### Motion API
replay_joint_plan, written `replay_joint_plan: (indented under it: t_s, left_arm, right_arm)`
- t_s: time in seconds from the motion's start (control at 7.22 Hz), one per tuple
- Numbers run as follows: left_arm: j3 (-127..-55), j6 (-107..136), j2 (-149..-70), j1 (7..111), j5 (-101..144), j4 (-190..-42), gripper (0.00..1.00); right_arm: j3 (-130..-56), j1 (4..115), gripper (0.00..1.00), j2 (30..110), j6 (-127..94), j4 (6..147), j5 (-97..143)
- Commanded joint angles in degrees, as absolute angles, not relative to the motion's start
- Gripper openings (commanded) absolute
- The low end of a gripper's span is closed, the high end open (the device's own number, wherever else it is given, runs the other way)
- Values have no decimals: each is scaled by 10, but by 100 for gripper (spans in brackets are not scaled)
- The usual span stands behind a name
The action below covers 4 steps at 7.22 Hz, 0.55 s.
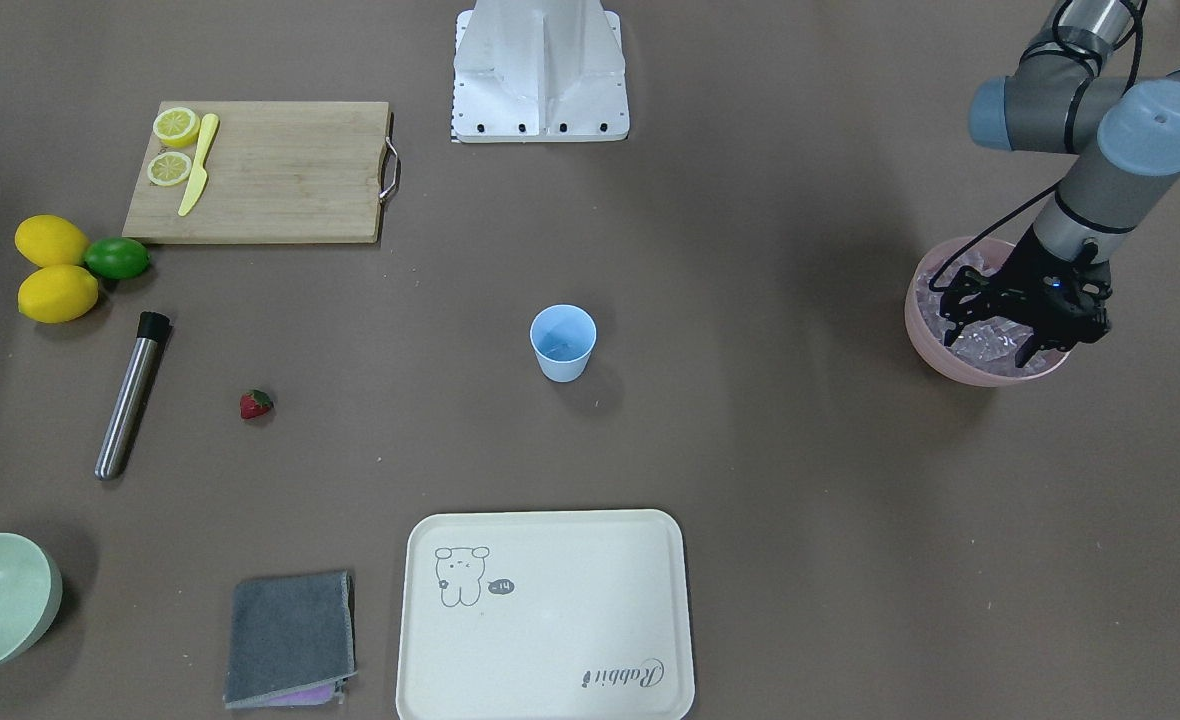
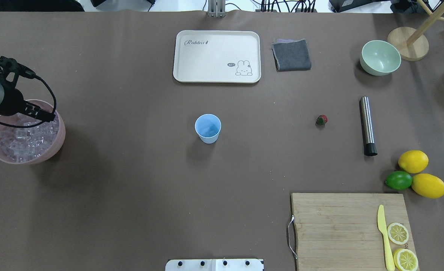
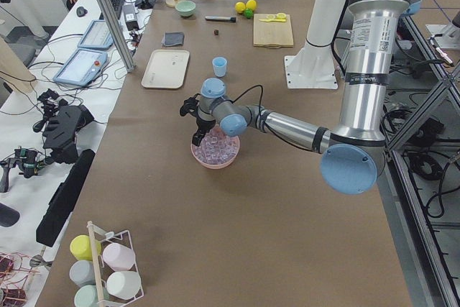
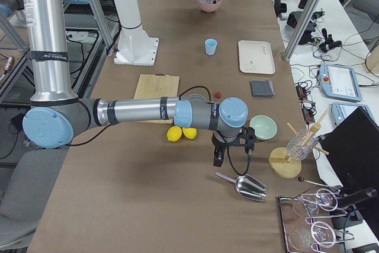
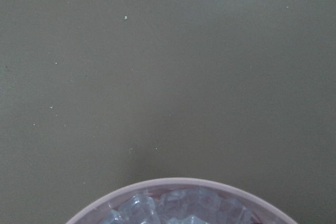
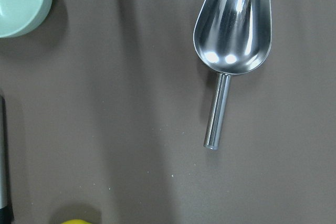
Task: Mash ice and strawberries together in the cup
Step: 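Lower the left gripper and grasp another ice cube in the bowl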
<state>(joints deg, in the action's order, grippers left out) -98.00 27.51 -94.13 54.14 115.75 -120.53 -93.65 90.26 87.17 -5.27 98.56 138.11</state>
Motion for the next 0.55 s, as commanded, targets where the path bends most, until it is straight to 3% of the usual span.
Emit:
replay_joint_plan:
  t_s: [0.0,0.42]
  left_arm:
    - [-969,275,-948,540,1158,-1208,86]
    - [-969,277,-948,539,1158,-1208,82]
  right_arm:
    - [-937,903,100,871,-53,985,1381]
    - [-937,903,100,867,-53,985,1381]
